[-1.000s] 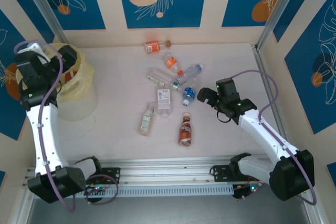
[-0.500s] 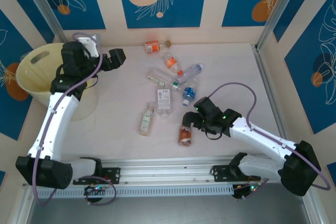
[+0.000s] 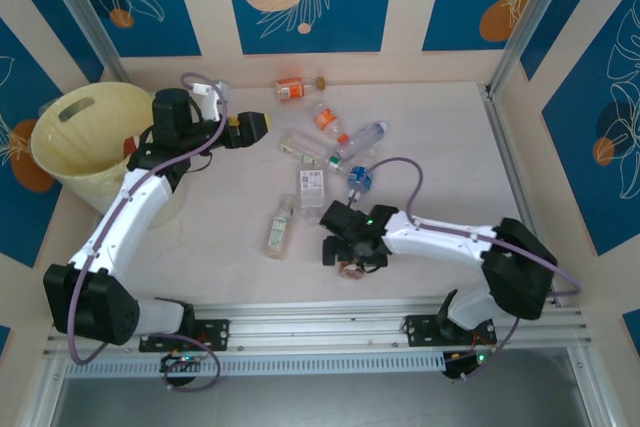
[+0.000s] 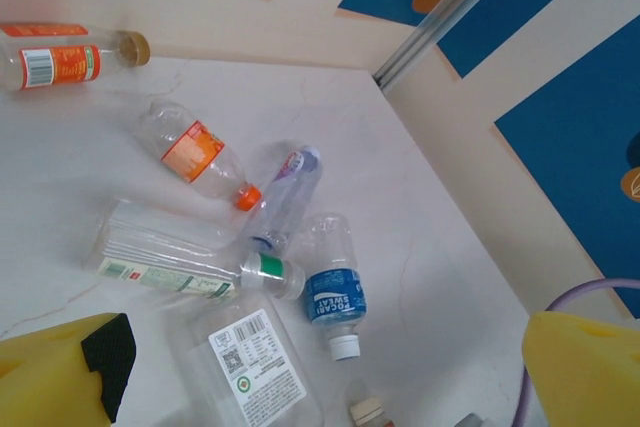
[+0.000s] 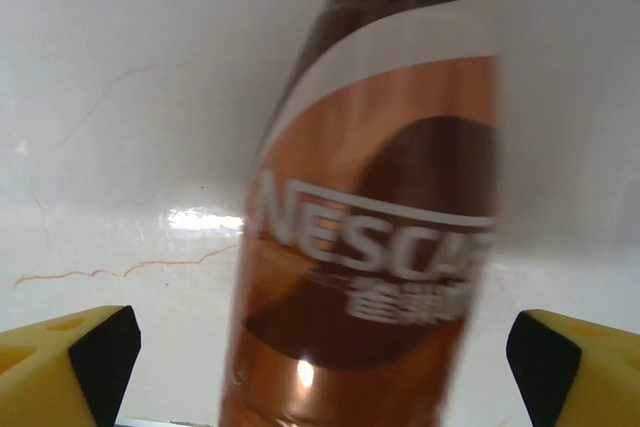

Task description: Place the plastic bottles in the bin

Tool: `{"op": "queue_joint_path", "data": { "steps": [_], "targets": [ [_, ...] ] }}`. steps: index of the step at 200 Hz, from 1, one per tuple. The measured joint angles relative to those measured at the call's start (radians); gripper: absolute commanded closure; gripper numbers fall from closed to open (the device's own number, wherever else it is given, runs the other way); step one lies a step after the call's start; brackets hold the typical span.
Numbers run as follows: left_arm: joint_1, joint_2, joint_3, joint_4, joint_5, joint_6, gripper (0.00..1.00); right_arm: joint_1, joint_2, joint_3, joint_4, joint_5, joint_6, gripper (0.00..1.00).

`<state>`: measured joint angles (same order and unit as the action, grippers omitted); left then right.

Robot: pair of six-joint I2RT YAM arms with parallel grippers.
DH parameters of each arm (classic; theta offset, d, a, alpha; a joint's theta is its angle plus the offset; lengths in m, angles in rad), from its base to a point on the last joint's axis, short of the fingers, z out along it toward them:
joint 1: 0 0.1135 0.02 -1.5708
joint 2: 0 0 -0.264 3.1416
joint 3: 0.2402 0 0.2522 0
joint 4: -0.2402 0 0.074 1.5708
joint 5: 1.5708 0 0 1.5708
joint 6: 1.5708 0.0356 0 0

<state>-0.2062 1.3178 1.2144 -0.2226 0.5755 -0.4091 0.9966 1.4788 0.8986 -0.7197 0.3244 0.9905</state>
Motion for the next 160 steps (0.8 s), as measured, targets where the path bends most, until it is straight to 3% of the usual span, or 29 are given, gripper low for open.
{"op": "queue_joint_path", "data": {
  "steps": [66, 160],
  "targets": [
    [0.0, 0.0, -0.014, -0.005, -0.038, 0.029, 0.0, 0.03, 0.047, -0.011, -0.003, -0.021, 0.02, 0.07],
    [0.0, 0.0, -0.028, -0.032, -0.08, 0.053, 0.0, 0.034, 0.068, -0.044, 0.003, -0.025, 0.076, 0.4]
  ]
}}
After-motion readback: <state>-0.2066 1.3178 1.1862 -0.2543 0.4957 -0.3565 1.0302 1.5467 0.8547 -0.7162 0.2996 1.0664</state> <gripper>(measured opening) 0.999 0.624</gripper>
